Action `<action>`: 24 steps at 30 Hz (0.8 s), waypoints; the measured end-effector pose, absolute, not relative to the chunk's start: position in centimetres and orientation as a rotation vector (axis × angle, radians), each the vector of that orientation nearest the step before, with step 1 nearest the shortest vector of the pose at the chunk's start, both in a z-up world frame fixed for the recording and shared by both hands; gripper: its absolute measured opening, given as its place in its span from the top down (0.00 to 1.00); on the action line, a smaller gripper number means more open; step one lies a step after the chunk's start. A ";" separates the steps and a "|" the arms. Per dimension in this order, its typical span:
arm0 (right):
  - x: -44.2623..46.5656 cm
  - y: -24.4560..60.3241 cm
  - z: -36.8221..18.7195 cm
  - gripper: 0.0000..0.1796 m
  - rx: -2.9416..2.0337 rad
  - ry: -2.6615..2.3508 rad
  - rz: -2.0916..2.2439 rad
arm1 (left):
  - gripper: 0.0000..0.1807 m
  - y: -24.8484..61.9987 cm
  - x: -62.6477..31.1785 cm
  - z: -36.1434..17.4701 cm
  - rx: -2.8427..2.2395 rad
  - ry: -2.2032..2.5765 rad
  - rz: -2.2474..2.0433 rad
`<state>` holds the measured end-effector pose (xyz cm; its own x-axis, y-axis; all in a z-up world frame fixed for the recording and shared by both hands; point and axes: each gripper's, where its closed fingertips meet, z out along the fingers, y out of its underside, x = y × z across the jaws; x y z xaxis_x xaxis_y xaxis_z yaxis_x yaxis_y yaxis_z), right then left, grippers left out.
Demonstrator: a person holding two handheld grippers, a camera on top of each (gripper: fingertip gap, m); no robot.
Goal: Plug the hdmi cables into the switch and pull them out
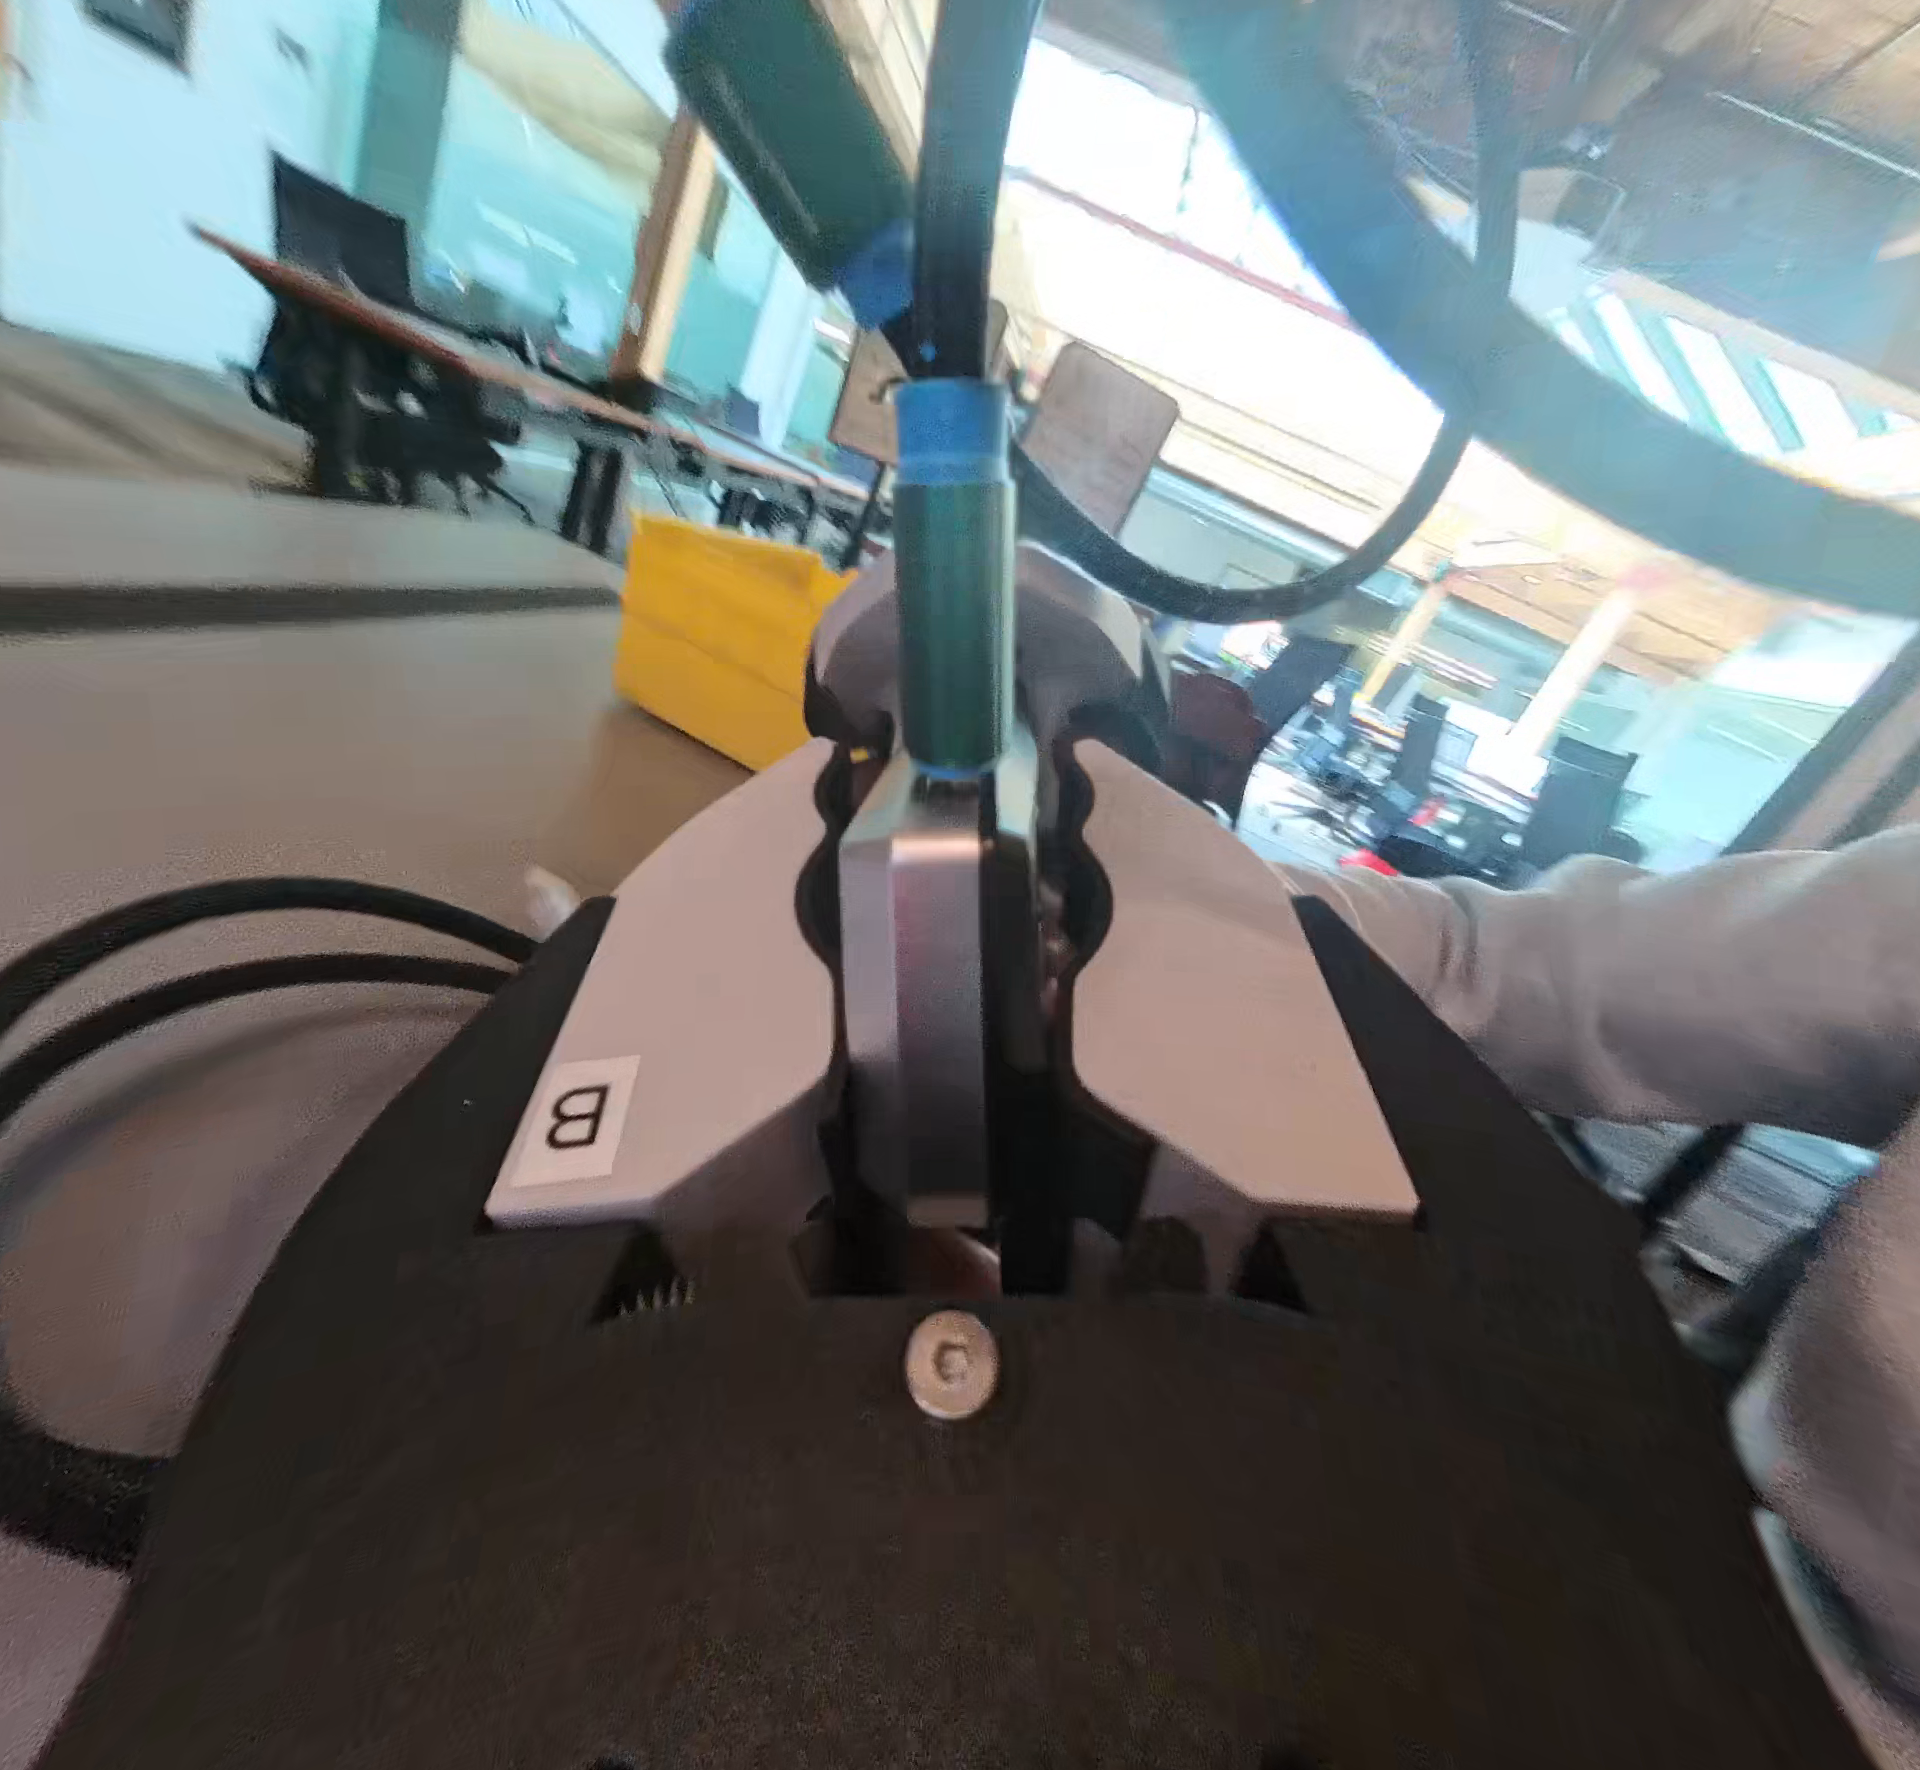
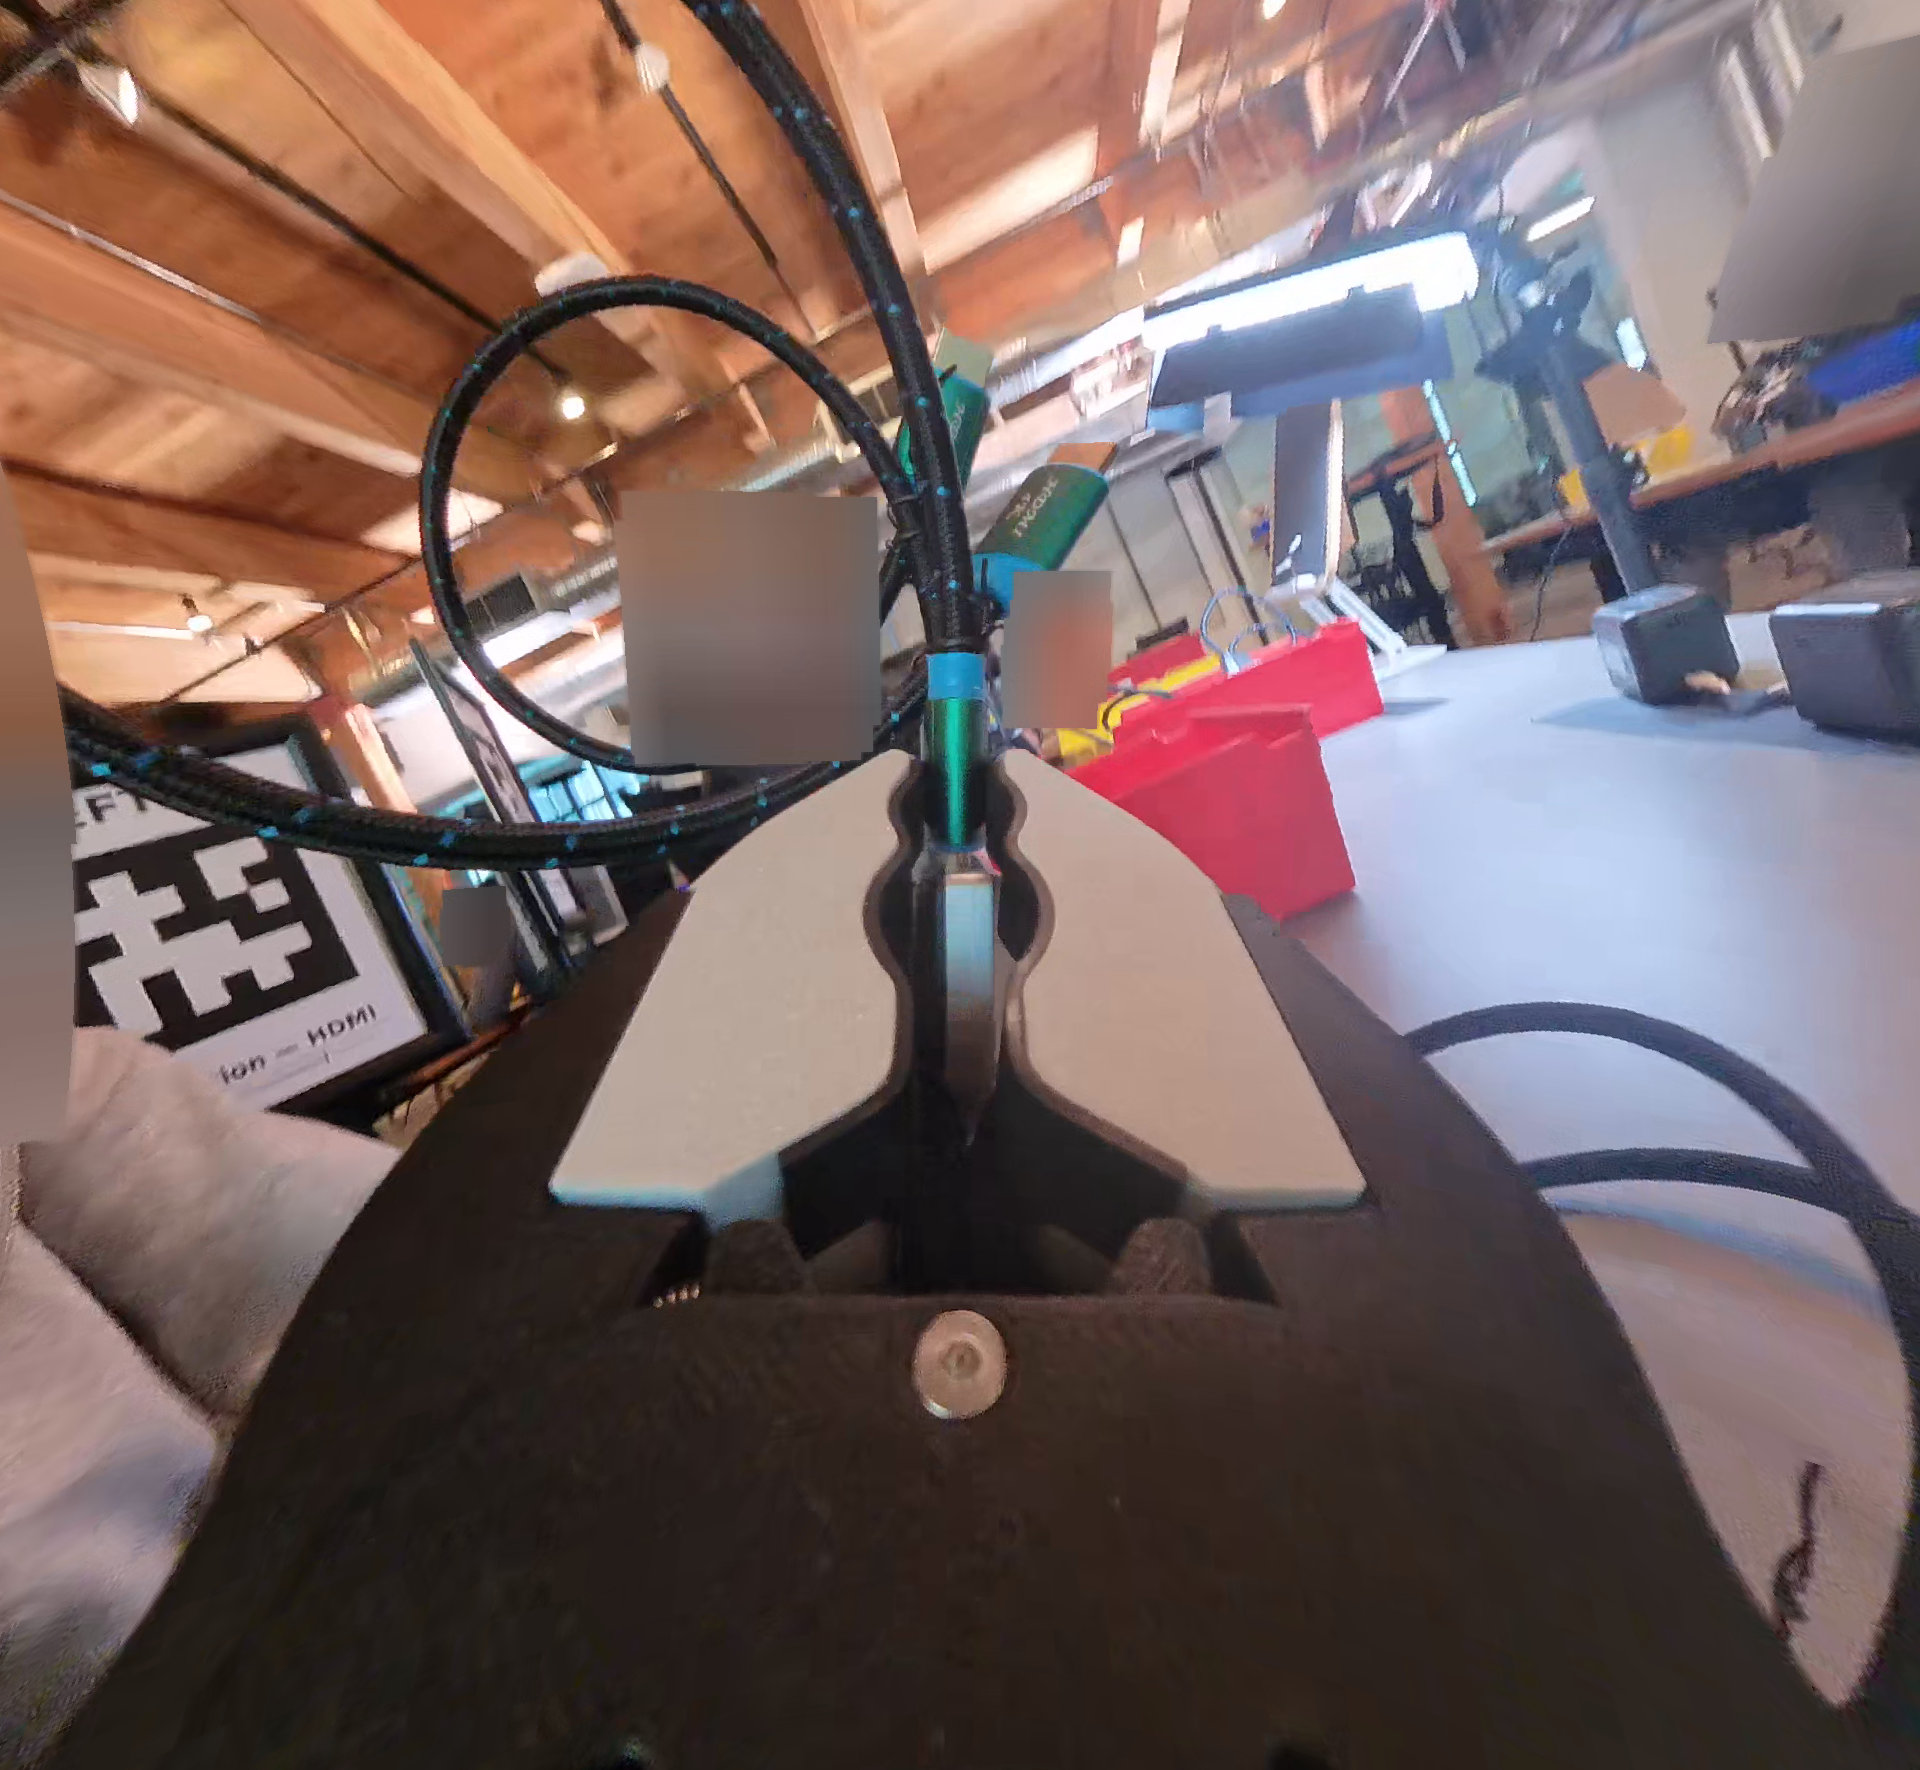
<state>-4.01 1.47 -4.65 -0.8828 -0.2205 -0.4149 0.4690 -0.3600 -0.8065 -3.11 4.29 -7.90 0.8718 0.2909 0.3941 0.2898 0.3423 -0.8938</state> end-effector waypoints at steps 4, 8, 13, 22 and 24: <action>-3.7 1.3 -4.4 0.94 0.335 1.388 -2.358 | 0.80 3.5 -3.3 -7.3 -1.221 -0.527 0.113; -4.1 1.2 -5.2 0.94 0.299 1.509 -2.342 | 0.81 3.1 -3.6 -7.6 -1.258 -0.550 0.156; -4.8 1.9 -5.1 0.86 0.223 1.683 -2.377 | 0.81 3.0 -3.5 -8.3 -1.311 -0.570 0.125; -3.7 1.4 -6.0 0.94 0.128 1.743 -2.246 | 0.80 4.1 -3.1 -10.1 -1.459 -0.575 0.089; -3.8 1.4 -5.4 0.94 0.181 1.687 -2.265 | 0.80 4.6 -3.0 -10.5 -1.482 -0.576 0.078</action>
